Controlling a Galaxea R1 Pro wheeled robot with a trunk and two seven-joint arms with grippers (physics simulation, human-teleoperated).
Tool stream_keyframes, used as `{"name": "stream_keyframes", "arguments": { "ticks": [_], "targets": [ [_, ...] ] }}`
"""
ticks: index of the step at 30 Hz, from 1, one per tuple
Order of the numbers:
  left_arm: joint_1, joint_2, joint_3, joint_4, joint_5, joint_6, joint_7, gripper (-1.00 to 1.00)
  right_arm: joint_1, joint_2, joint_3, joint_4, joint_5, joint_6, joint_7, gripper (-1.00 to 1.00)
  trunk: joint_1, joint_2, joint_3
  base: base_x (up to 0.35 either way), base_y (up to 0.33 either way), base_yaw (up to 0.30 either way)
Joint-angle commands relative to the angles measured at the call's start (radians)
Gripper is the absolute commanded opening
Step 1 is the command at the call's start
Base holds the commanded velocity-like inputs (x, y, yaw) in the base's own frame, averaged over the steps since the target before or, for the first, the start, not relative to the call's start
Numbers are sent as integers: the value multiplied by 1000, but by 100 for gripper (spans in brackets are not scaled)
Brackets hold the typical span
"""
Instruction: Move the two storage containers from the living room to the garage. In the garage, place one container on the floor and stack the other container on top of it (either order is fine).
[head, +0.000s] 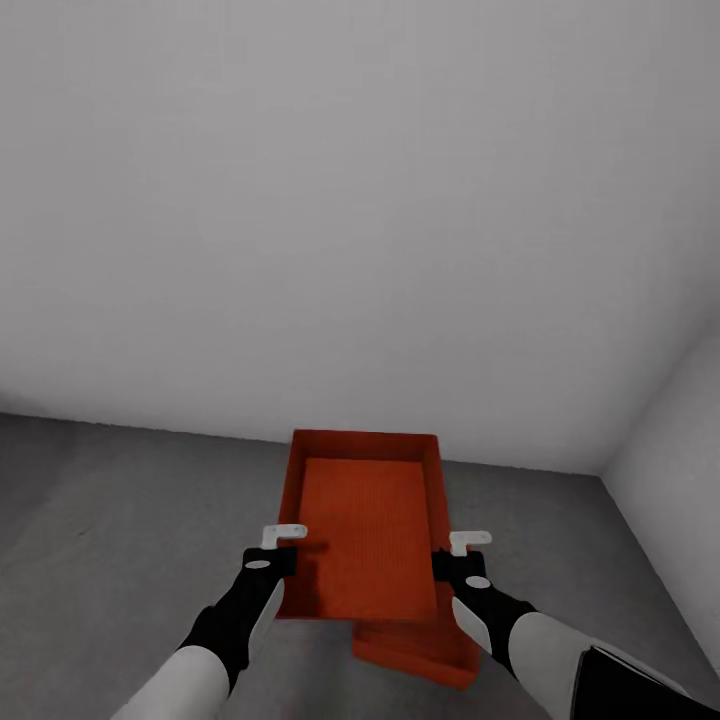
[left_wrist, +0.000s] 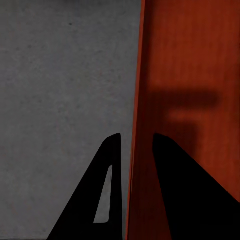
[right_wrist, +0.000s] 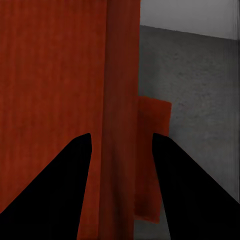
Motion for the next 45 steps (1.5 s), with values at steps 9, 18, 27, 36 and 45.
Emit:
{"name": "stream_keyframes", "arguments": {
  "ticks": [9, 18, 27, 36, 45],
  "targets": [
    [0, 1, 4, -5, -21, 9, 6, -100, -1, -1, -3, 10, -10, -4, -3, -100, 1, -2, -2, 187, 33, -282],
    [0, 1, 4, -5, -21, 8, 6, -100, -1, -3, -3, 11, -10, -4, -3, -100, 1, -2, -2, 7, 1, -282],
    [0, 1, 4, -6, -21, 8, 6, -100, -1, -3, -3, 11, -10, -4, -3, -100, 1, -2, -2, 0, 0, -282],
    [0, 1, 4, -6, -21, 8, 6, -100, -1, -3, -3, 10, -10, -4, -3, -100, 1, -2, -2, 0, 0, -268],
    [0, 1, 4, -6, -21, 8, 7, -100, -1, -3, -3, 10, -10, -4, -3, -100, 1, -2, -2, 0, 0, -30]
  ]
}}
